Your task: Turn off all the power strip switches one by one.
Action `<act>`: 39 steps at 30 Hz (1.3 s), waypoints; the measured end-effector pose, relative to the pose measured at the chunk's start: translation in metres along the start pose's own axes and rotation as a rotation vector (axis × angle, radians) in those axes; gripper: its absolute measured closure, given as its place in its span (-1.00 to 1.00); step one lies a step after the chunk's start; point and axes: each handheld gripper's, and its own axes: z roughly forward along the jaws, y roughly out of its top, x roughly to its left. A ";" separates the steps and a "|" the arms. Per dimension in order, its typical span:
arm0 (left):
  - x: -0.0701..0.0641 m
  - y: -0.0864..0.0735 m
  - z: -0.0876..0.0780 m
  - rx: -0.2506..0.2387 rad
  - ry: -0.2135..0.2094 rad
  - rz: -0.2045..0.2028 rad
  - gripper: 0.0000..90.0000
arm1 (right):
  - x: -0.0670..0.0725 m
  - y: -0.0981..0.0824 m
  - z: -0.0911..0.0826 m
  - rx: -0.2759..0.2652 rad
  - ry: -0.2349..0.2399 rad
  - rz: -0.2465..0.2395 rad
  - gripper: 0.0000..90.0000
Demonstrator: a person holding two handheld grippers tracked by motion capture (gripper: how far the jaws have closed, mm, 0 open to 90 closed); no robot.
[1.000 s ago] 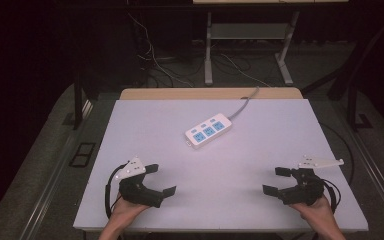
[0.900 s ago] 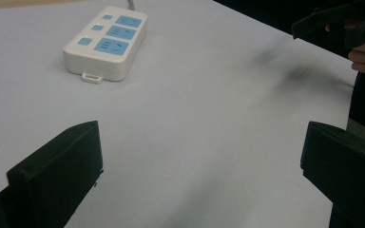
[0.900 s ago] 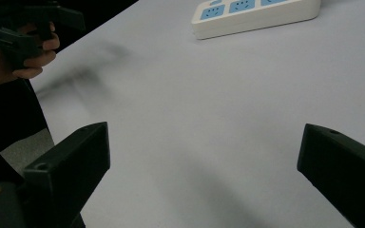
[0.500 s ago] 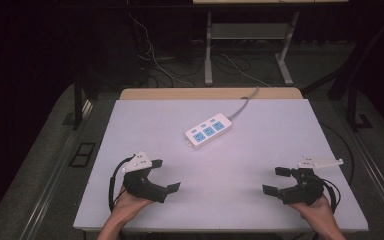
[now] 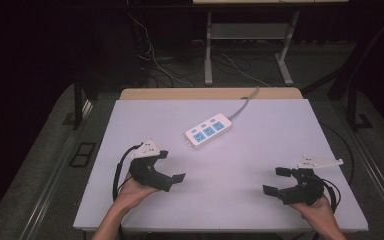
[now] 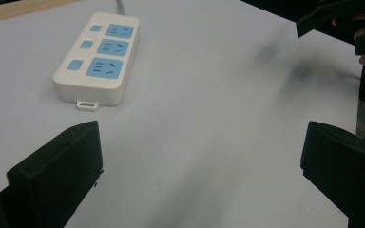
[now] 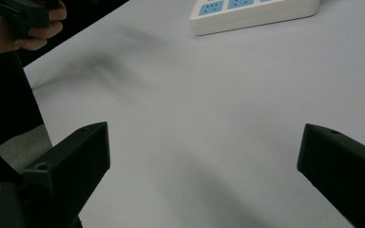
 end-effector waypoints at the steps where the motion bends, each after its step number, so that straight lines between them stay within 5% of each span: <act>1: 0.001 0.002 0.001 0.003 0.001 0.008 -1.00 | 0.000 0.000 0.000 0.005 -0.002 -0.004 -0.92; 39: 0.028 0.059 0.035 0.114 -0.040 0.080 -1.00 | 0.002 -0.001 0.002 0.027 -0.006 -0.023 -0.92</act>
